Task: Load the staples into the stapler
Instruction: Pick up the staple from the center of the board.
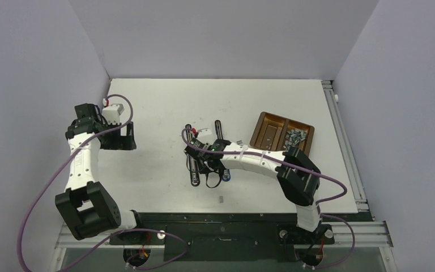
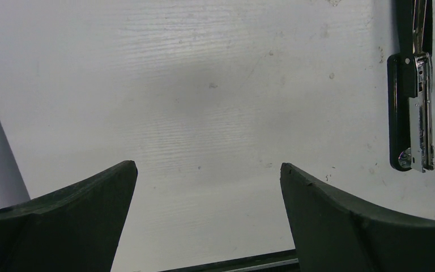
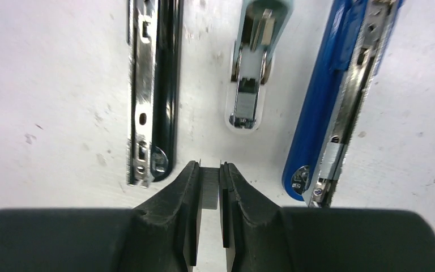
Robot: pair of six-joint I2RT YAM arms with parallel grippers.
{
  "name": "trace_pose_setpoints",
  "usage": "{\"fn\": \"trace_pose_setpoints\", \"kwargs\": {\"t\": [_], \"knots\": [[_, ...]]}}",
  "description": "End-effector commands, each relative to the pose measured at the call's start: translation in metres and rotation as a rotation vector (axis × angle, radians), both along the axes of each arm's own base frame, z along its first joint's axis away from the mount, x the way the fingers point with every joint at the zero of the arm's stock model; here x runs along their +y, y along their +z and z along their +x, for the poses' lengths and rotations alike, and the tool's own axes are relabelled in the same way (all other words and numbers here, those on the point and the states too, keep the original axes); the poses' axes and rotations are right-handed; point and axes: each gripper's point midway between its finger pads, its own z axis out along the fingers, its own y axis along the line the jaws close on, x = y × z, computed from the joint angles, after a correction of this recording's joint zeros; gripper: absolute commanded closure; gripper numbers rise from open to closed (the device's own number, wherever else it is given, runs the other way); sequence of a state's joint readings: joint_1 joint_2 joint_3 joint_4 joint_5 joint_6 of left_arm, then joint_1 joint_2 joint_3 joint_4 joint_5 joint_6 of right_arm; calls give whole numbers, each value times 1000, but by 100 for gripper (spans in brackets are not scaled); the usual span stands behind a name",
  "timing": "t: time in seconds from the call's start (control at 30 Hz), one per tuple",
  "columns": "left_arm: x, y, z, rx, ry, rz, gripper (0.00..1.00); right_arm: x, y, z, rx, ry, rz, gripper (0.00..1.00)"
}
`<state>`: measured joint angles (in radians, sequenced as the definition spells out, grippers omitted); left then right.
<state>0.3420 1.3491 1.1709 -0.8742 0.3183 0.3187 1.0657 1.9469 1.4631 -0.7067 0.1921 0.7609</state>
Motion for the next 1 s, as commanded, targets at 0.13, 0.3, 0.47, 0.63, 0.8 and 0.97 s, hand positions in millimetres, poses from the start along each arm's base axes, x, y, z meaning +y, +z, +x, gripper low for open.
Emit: {"fn": "trace_pose_setpoints", "kwargs": {"t": [0.13, 0.3, 0.47, 0.63, 0.8, 0.97], "knots": [[-5, -19, 4, 5, -24, -45, 4, 30, 83, 45, -270, -183, 229, 92], [-14, -26, 5, 28, -8, -113, 4, 45, 87, 43, -385, -192, 253, 91], [-18, -30, 1, 41, 10, -137, 4, 57, 88, 35, -455, -187, 276, 91], [-14, -29, -2, 34, 23, -111, 4, 62, 75, 29, -472, -179, 271, 92], [-14, -26, -3, 22, 24, -104, 4, 61, 66, 21, -501, -170, 238, 91], [-14, -21, 3, 11, 24, -109, 4, 56, 57, 19, -500, -170, 221, 91]]}}
